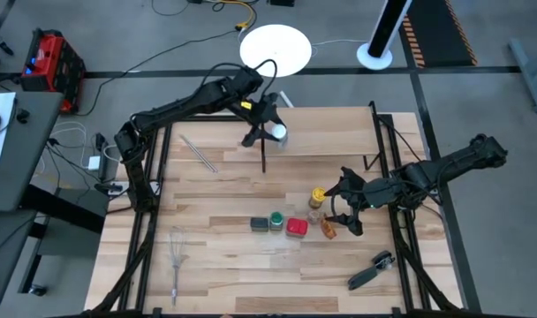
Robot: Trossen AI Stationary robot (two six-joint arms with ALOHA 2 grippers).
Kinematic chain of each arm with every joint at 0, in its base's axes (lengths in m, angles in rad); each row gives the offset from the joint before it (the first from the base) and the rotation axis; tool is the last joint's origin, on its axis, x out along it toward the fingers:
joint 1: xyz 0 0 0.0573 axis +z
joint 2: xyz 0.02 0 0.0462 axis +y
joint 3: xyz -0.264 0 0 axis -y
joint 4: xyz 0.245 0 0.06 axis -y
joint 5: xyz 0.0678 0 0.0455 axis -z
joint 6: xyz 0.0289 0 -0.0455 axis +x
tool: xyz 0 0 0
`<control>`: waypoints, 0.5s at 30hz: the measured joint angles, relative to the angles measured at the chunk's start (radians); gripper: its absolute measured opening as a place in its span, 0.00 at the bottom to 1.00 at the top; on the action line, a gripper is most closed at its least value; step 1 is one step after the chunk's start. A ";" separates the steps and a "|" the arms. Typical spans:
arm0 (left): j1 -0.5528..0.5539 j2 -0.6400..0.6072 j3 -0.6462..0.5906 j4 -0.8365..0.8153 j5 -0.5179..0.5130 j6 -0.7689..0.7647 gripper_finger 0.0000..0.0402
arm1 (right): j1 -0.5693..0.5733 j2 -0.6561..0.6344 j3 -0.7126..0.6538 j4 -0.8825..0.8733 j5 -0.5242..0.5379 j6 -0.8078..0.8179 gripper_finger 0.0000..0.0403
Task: Shelf spices
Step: Put the white seasoning bottle on the shelf
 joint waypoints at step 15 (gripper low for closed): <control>0.000 0.000 -0.007 0.031 -0.004 -0.035 0.52 | 0.000 0.000 0.000 0.000 0.000 0.019 0.91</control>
